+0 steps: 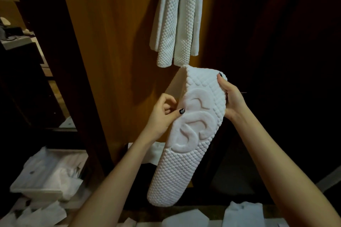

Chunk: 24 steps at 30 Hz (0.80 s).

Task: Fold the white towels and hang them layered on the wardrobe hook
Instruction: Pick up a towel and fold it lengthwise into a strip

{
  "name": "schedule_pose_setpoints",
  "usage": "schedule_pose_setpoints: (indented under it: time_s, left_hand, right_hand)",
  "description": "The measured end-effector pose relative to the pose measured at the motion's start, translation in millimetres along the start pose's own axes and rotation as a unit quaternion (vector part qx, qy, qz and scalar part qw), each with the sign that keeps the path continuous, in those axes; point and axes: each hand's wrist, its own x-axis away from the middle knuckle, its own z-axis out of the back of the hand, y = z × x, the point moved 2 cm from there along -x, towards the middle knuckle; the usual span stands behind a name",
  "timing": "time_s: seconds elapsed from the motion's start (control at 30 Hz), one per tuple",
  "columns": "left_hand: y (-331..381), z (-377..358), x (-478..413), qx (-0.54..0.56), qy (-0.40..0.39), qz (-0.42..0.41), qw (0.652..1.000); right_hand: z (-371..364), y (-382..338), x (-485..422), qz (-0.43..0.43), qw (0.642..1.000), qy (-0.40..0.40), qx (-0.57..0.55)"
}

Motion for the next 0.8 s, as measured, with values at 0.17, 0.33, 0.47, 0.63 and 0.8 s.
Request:
schedule_pose_setpoints:
  time_s: [0.17, 0.33, 0.47, 0.63, 0.8]
  left_hand:
    - [-4.2, 0.3, -10.9, 0.003, -0.077, 0.078, 0.994]
    - [-4.9, 11.2, -38.6, -0.061, -0.151, 0.171, 0.972]
    - [-6.9, 15.9, -50.1, -0.053, -0.205, 0.209, 0.955]
    - [4.1, 25.1, -64.9, -0.081, -0.198, 0.182, 0.96]
    - [44.1, 43.7, -98.6, -0.119, -0.24, 0.171, 0.948]
  right_hand:
    - [-8.7, -12.4, -5.9, 0.021, 1.0, 0.021, -0.008]
    - [-21.1, -19.8, -12.6, 0.032, 0.999, 0.03, 0.012]
    - [-30.2, -31.5, -16.7, 0.041, 0.999, 0.025, -0.021]
    - [-39.6, -61.4, -20.5, 0.092, 0.995, 0.022, -0.037]
    - [-54.0, -89.1, -24.0, 0.144, 0.987, 0.04, -0.056]
